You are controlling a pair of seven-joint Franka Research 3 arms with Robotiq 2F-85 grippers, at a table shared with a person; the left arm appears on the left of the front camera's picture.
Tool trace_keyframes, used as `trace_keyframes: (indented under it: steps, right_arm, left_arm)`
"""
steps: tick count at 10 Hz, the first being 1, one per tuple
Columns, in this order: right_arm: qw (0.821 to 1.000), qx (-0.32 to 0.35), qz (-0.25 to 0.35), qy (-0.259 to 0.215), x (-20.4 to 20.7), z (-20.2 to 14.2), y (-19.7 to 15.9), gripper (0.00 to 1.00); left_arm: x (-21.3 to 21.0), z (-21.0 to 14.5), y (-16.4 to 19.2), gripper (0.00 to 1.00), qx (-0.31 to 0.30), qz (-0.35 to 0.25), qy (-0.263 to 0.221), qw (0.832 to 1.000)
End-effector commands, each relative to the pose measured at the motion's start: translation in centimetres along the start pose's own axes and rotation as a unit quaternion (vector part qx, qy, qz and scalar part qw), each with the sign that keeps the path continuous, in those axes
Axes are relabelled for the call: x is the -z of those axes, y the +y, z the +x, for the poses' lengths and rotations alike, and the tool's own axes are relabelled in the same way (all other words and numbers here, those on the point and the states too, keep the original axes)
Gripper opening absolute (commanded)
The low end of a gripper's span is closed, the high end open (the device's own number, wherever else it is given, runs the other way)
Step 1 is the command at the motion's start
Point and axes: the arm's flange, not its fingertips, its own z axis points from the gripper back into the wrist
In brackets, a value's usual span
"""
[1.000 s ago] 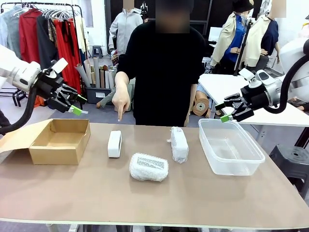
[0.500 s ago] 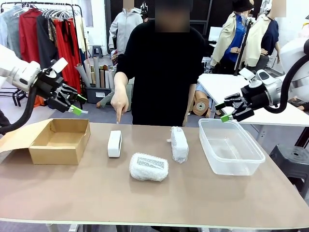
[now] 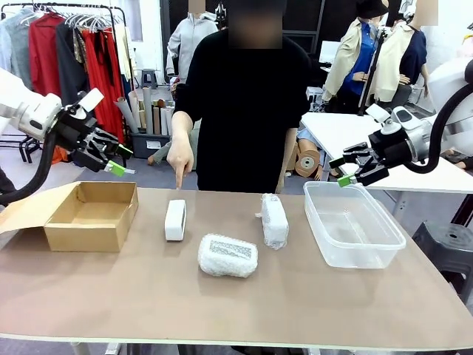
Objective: Separate and place wrapped and unwrapped clocks.
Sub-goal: Pick up the Digital clock indicated by the person.
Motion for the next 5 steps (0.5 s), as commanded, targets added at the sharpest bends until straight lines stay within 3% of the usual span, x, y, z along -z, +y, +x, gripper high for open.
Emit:
trace_keyframes:
  steps: [1, 5]
  right_arm:
    - [1.000, 0.000, -0.001, 0.000, -0.07, 0.01, -0.02, 1.00]
    - [1.000, 0.000, -0.001, 0.000, -0.07, 0.01, -0.02, 1.00]
  left_arm:
    - [-0.21, 0.12, -0.04, 1.00, 0.002, 0.001, -0.001, 1.000]
    - [0.00, 0.00, 0.00, 1.00, 0.000, 0.000, 0.000, 1.000]
